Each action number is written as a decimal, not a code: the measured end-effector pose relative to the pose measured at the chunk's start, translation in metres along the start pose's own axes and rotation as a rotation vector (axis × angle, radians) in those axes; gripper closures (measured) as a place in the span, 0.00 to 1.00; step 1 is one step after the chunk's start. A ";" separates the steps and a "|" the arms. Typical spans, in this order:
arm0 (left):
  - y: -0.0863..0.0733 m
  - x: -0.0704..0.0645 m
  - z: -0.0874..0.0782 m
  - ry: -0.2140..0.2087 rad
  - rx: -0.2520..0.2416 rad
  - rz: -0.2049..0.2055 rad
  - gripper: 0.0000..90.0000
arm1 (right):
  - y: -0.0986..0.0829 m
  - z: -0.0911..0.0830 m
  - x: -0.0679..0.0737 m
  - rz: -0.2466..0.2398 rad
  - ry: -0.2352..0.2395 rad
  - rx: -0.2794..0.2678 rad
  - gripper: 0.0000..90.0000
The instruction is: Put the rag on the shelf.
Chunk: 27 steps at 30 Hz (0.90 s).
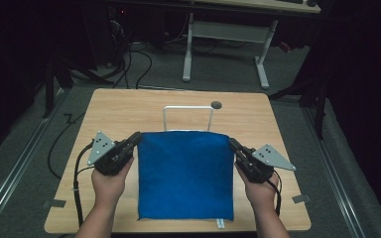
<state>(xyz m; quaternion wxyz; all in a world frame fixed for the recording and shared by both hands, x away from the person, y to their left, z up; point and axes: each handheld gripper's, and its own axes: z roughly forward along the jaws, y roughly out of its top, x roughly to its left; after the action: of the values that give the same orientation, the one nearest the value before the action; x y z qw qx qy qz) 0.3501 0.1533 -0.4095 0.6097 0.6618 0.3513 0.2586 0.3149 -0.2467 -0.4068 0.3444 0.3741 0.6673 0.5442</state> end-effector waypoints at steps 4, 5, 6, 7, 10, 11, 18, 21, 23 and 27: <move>0.008 -0.003 -0.008 0.000 -0.032 0.015 0.98 | 0.007 -0.006 0.001 -0.006 -0.002 -0.033 0.98; 0.010 -0.003 -0.010 -0.002 -0.042 0.016 0.98 | 0.009 -0.008 0.002 -0.007 -0.002 -0.039 0.98; 0.012 -0.004 -0.012 -0.004 -0.050 0.017 0.98 | 0.012 -0.010 0.003 -0.007 -0.001 -0.048 0.98; 0.014 -0.004 -0.013 -0.006 -0.057 0.018 0.98 | 0.014 -0.012 0.003 -0.011 -0.001 -0.059 0.98; 0.020 -0.007 -0.018 -0.011 -0.077 0.025 0.98 | 0.022 -0.020 0.006 -0.024 0.000 -0.090 0.98; 0.022 -0.008 -0.020 -0.013 -0.086 0.028 0.98 | 0.022 -0.020 0.006 -0.024 0.000 -0.090 0.98; 0.036 -0.011 -0.028 -0.026 -0.127 0.041 0.98 | 0.035 -0.029 0.010 -0.039 0.007 -0.132 0.98; 0.045 -0.010 -0.026 -0.019 -0.145 0.053 0.98 | 0.043 -0.028 0.009 -0.058 0.002 -0.140 0.98; 0.051 -0.009 -0.023 -0.016 -0.147 0.066 0.98 | 0.052 -0.027 0.006 -0.053 0.003 -0.160 0.99; 0.069 -0.005 -0.016 -0.007 -0.159 0.086 0.98 | 0.063 -0.025 0.002 -0.057 -0.005 -0.174 0.99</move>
<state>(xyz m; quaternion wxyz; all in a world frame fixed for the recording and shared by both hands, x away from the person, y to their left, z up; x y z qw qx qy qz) 0.3449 0.1586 -0.3386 0.6499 0.6266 0.2987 0.3094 0.2998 -0.2490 -0.3406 0.3927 0.3250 0.6271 0.5889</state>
